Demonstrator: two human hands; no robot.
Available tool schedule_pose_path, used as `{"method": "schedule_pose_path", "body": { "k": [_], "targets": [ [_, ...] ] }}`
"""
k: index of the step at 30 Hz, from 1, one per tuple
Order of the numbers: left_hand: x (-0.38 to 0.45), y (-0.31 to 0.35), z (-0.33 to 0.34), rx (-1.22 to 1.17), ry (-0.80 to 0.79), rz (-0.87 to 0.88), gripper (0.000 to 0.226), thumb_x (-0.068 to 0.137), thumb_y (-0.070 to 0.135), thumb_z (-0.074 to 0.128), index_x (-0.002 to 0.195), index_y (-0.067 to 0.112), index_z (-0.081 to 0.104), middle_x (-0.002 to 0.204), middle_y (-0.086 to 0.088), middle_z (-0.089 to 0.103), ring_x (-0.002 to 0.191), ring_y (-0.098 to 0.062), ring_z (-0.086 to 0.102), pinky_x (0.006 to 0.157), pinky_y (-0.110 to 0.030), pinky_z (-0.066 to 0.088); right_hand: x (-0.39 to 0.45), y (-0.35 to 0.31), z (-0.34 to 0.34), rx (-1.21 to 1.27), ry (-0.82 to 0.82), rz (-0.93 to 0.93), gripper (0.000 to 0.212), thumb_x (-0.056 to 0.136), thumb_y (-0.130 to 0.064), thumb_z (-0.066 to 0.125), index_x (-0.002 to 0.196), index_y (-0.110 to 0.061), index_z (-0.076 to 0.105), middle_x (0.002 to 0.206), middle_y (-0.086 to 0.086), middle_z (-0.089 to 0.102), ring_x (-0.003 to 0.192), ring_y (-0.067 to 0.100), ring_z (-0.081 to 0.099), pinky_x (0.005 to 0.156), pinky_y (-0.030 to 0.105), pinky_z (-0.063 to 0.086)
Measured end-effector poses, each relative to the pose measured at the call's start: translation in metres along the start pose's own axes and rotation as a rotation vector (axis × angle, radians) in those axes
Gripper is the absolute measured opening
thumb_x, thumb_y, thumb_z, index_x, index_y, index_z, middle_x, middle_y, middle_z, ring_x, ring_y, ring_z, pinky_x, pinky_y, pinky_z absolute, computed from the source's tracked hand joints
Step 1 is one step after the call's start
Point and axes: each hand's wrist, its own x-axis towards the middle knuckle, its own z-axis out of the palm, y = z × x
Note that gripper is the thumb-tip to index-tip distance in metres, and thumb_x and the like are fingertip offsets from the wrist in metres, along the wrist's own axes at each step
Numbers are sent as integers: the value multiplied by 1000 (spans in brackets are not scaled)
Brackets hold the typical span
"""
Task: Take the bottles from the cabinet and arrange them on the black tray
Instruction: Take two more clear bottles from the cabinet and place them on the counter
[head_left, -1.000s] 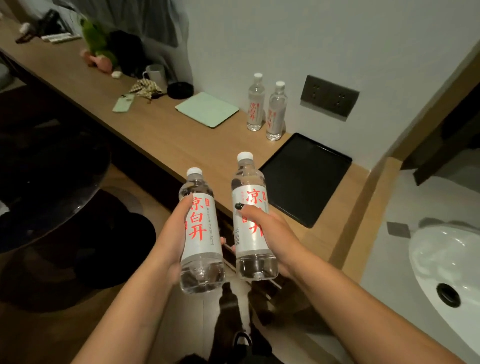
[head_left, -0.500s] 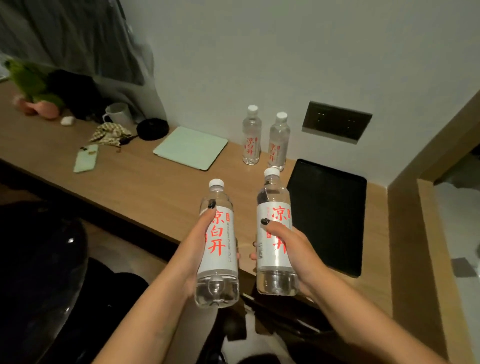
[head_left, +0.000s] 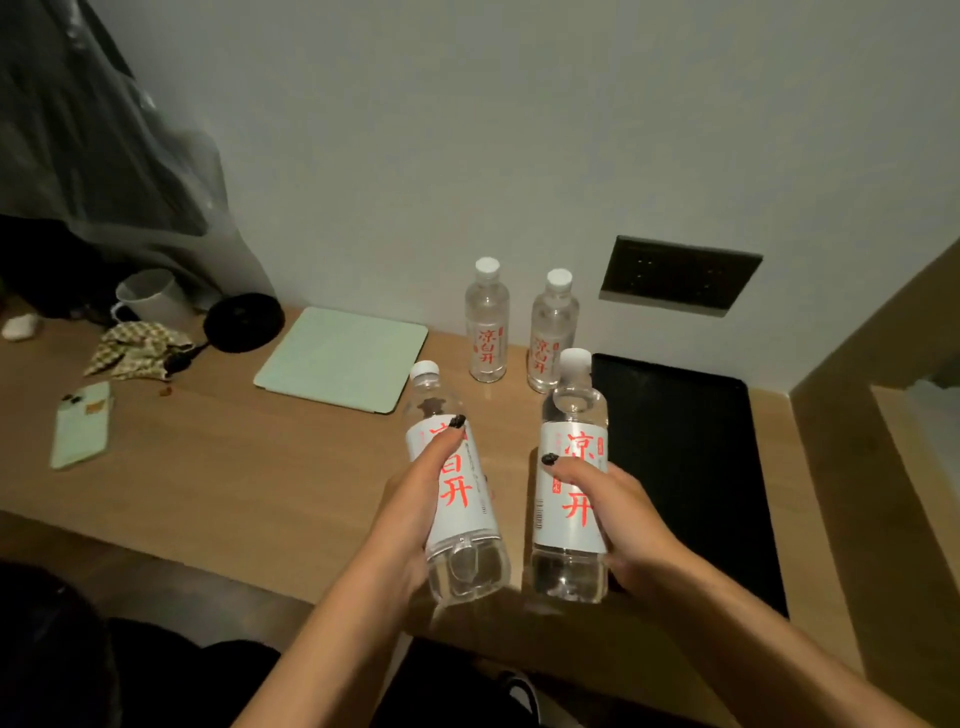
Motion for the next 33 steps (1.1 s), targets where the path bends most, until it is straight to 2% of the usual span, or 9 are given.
{"method": "schedule_pose_path", "body": {
  "k": [5,9,11,15,18,25,27,31,33],
  "targets": [
    [29,24,5,101,35,-13,54,69,53,74,102,11,64,87,-15,72,79,-31,70,82,-49,56,25,-26,7,-114,105,-68,28,76,-19,75,100,-23,61,96,3,70,88,19,68,69,31,53],
    [56,53,10,224,49,65,43,77,44,72,108,16,60,94,-13,71,83,-28,69,60,-34,55,48,-42,20,-229,172,-105,38,68,-19,81,101,-26,63,95,-2,69,89,15,67,70,30,53],
    [72,64,10,320,26,142,41,80,38,71,111,14,58,96,-12,69,84,-26,68,59,-32,54,59,-48,26,-245,207,-118,43,66,-16,82,103,-25,62,95,-4,69,88,13,66,68,28,53],
    [108,83,2,495,-41,196,42,80,34,71,116,16,55,103,-9,68,90,-26,68,75,-42,58,80,-52,41,-335,339,-154,55,63,-18,84,111,-25,60,106,-4,67,98,14,65,86,41,55],
    [130,95,-2,600,-89,271,39,78,27,74,110,18,54,103,-5,68,89,-20,66,68,-31,56,97,-53,51,-378,445,-159,56,61,-21,85,109,-26,57,106,-3,67,99,16,64,89,43,54],
    [170,96,-12,892,-166,416,71,59,36,84,121,22,53,112,7,65,96,-8,63,68,-16,46,126,-48,64,-432,589,-177,65,58,-16,86,116,-21,56,111,-2,64,106,16,60,92,39,51],
    [176,95,-14,926,-194,425,70,59,35,85,118,24,49,109,9,63,96,-7,61,70,-18,45,133,-45,69,-437,634,-169,65,58,-16,86,116,-20,56,112,-1,64,108,18,60,94,39,50],
    [187,92,-15,996,-242,469,65,58,34,84,110,27,47,104,7,62,95,-12,62,83,-38,53,146,-42,78,-417,708,-153,68,59,-14,86,119,-19,54,118,3,63,114,22,57,97,37,47],
    [191,92,-16,1016,-243,492,64,56,35,84,109,28,49,102,7,63,93,-12,62,83,-38,53,148,-40,81,-393,722,-162,67,61,-12,85,120,-19,54,120,4,62,116,22,56,97,35,46]
  ]
}}
